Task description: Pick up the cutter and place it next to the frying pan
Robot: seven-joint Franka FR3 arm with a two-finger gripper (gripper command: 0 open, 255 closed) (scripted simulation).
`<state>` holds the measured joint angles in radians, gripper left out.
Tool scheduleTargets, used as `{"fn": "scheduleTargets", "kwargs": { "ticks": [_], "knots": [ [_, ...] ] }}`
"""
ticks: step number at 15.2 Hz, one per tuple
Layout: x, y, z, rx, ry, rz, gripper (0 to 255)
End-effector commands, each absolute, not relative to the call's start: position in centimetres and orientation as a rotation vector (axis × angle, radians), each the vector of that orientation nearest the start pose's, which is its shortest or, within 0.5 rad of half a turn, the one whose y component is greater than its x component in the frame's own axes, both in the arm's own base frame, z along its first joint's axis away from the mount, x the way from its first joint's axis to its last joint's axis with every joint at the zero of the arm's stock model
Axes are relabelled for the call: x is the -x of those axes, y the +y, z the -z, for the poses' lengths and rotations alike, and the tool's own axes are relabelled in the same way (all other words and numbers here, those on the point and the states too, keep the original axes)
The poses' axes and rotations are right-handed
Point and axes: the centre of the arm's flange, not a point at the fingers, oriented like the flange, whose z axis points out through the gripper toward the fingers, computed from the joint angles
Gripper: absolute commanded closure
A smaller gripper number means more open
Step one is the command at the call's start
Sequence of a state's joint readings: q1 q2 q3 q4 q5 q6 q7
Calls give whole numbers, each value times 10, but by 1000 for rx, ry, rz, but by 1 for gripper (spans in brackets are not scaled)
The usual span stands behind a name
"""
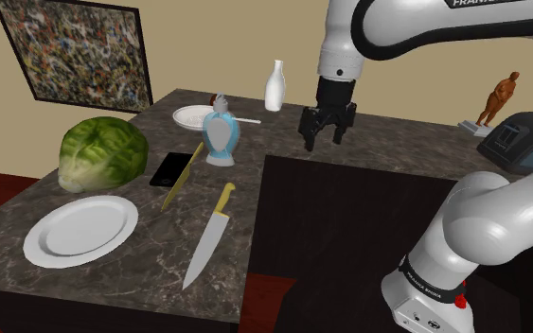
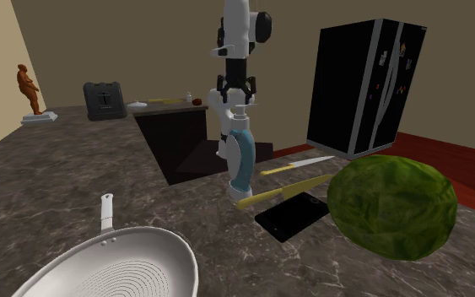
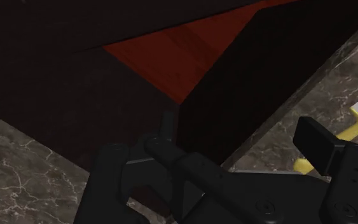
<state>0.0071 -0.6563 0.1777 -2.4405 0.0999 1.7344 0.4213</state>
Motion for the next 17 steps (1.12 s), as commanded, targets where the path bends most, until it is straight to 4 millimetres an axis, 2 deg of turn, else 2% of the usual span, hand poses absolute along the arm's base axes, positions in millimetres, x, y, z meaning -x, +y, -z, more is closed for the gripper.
{"fn": "scheduleTargets", "kwargs": {
  "ticks": [1,9,17],
  "knots": [
    [-353,105,-503,3115,541,-102,0],
    [-409,180,-453,3039,814,-178,0],
    [-476,244,-402,2938,1078,-252,0]
  ]
}}
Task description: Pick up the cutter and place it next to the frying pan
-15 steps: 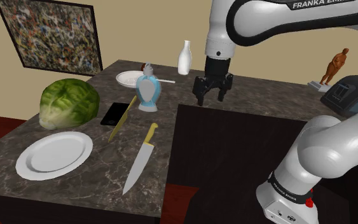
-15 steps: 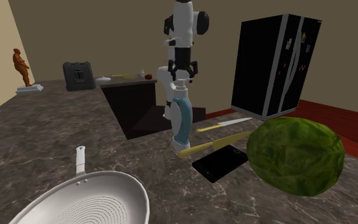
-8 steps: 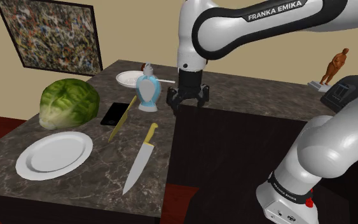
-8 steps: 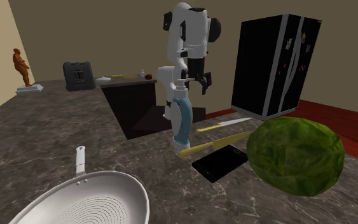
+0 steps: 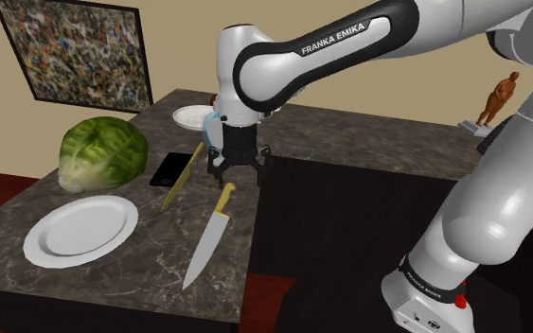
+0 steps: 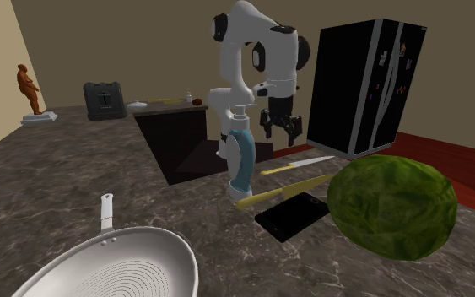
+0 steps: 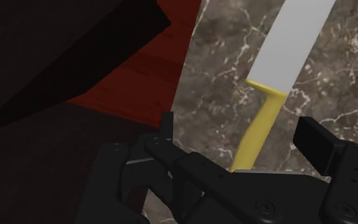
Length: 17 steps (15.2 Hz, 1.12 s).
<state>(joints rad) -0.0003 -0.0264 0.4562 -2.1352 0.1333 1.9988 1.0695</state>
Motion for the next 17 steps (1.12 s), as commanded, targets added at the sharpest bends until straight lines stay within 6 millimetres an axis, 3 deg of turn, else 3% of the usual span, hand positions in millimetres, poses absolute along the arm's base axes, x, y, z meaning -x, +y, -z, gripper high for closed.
{"fn": "scheduleTargets", "kwargs": {
  "ticks": [1,4,11,17],
  "knots": [
    [-485,252,-395,2924,1110,-261,0],
    [-511,271,-377,2881,1201,-287,0],
    [-505,274,-340,2881,1201,-287,0],
    [-504,274,-337,2881,1201,-287,0]
  ]
}}
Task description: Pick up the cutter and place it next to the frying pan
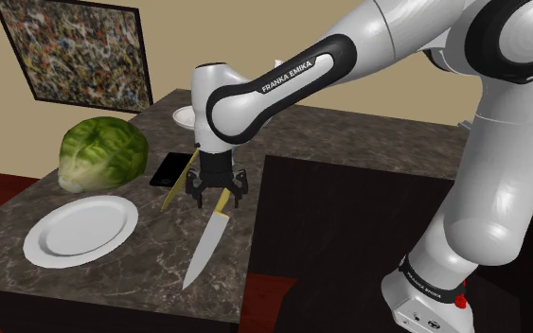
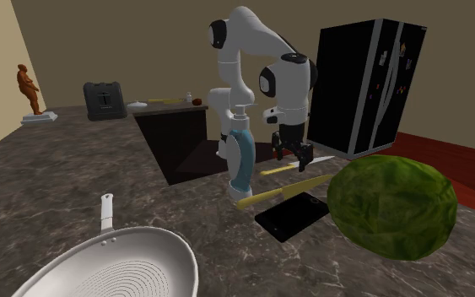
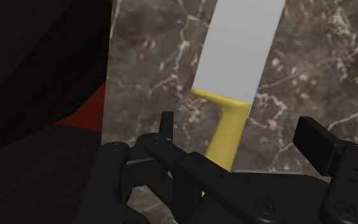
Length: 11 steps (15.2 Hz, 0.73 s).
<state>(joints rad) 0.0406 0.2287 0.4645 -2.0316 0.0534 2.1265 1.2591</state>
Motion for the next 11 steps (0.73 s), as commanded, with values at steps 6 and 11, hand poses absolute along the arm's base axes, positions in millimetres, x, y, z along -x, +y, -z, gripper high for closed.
{"fn": "scheduleTargets", "kwargs": {
  "ticks": [6,11],
  "knots": [
    [-504,274,-337,2881,1201,-287,255],
    [-504,274,-337,2881,1201,-287,255]
  ]
}}
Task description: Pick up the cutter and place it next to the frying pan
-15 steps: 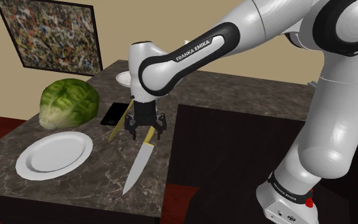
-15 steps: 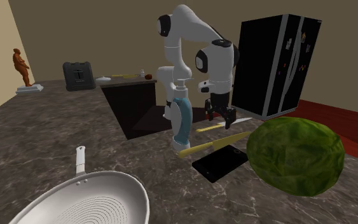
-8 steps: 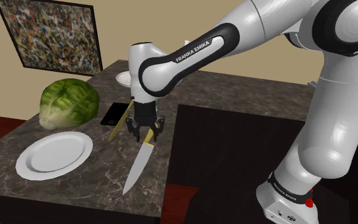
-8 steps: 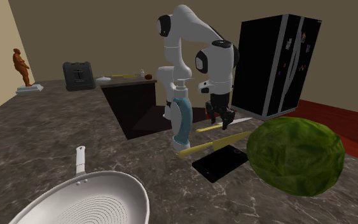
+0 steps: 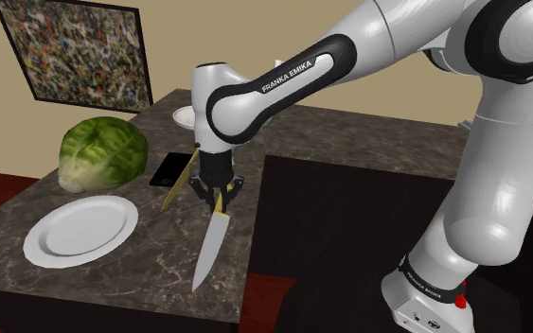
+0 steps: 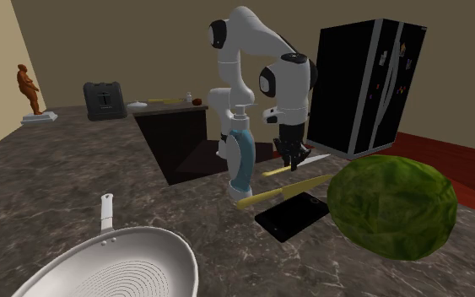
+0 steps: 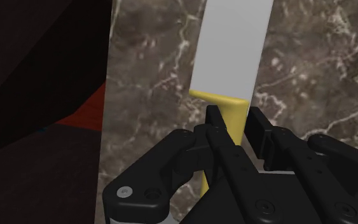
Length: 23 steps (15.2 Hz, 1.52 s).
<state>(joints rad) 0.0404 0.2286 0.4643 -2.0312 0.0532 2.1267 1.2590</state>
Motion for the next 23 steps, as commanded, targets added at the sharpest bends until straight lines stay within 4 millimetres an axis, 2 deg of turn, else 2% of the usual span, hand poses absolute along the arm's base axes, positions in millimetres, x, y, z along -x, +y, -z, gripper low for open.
{"fn": "scheduleTargets", "kwargs": {
  "ticks": [1,23],
  "knots": [
    [-504,274,-337,2881,1201,-287,255],
    [-504,274,-451,2881,1201,-287,255]
  ]
}}
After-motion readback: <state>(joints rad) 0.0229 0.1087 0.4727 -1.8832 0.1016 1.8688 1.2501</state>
